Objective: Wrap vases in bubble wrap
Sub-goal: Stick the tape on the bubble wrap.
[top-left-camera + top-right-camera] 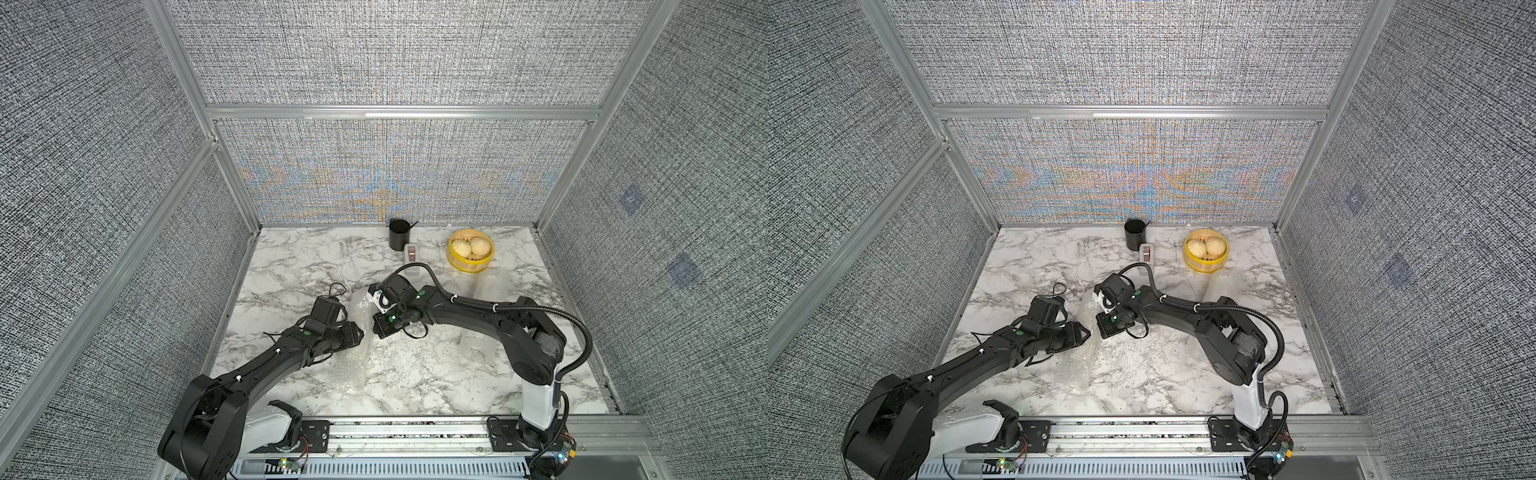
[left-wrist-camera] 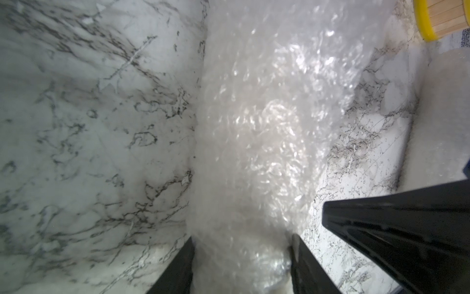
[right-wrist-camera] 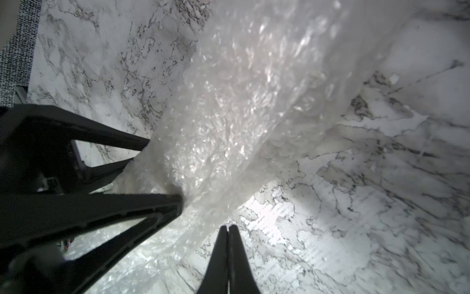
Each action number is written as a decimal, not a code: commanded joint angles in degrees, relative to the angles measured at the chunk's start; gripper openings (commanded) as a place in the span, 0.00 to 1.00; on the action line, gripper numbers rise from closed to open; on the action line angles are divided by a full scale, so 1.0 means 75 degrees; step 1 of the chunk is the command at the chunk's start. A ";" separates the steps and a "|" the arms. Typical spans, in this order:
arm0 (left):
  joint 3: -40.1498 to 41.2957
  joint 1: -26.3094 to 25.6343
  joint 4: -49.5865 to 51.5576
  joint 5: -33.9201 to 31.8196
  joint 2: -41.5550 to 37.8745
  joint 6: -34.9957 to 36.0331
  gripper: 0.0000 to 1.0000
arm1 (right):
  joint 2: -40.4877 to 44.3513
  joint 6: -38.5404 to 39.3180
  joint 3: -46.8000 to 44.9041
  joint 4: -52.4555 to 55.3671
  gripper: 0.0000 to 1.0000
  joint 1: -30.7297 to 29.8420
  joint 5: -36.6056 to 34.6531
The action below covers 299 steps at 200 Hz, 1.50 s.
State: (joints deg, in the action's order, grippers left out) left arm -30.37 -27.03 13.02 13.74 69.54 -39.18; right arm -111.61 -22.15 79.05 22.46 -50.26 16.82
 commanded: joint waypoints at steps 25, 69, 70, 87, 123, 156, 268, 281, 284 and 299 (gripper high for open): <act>-0.0009 0.0006 0.0485 -0.0070 0.0057 0.0150 0.54 | -0.0614 -0.0041 0.0394 -0.0267 0.00 -0.0093 0.0054; -0.0174 0.0007 0.0509 -0.0090 0.0037 0.0280 0.56 | -0.0804 -0.0057 0.0341 -0.0580 0.00 -0.0095 -0.0182; -0.0178 0.0006 0.0506 -0.0099 0.0029 0.0279 0.56 | -0.0801 -0.0058 0.0344 -0.0580 0.00 -0.0096 -0.0181; -0.0411 0.0008 0.0380 -0.0207 0.0049 0.0166 0.63 | -0.0792 -0.0087 0.0241 -0.0643 0.00 -0.0096 -0.0157; -0.0862 0.0013 0.0219 -0.0075 0.0134 0.0167 0.66 | -0.0882 -0.0157 0.0286 -0.0721 0.00 -0.0096 0.0072; -0.0735 0.0017 0.0369 -0.0127 0.0240 0.0403 0.66 | -0.0885 -0.0164 0.0262 -0.0736 0.00 -0.0087 -0.0011; -0.0511 0.0018 0.0244 -0.0070 0.0452 0.0583 0.42 | -0.0856 -0.0093 0.0243 -0.0627 0.00 -0.0084 -0.0013; -0.0487 0.0017 0.0310 -0.0130 0.0410 0.0581 0.38 | -0.0839 -0.0093 0.0219 -0.0621 0.00 -0.0087 -0.0028; -0.0486 0.0018 0.0325 -0.0144 0.0394 0.0583 0.37 | -0.0834 -0.0093 0.0218 -0.0626 0.00 -0.0084 -0.0038; -0.0417 0.0012 0.0301 -0.0153 0.0317 0.0572 0.37 | -0.0827 -0.0071 0.0236 -0.0616 0.00 -0.0074 -0.0057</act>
State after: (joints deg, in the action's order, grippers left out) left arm -34.44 -26.83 13.13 12.16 72.12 -34.68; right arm -118.21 -23.22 80.86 18.28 -50.81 16.34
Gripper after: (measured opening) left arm 0.364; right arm 0.052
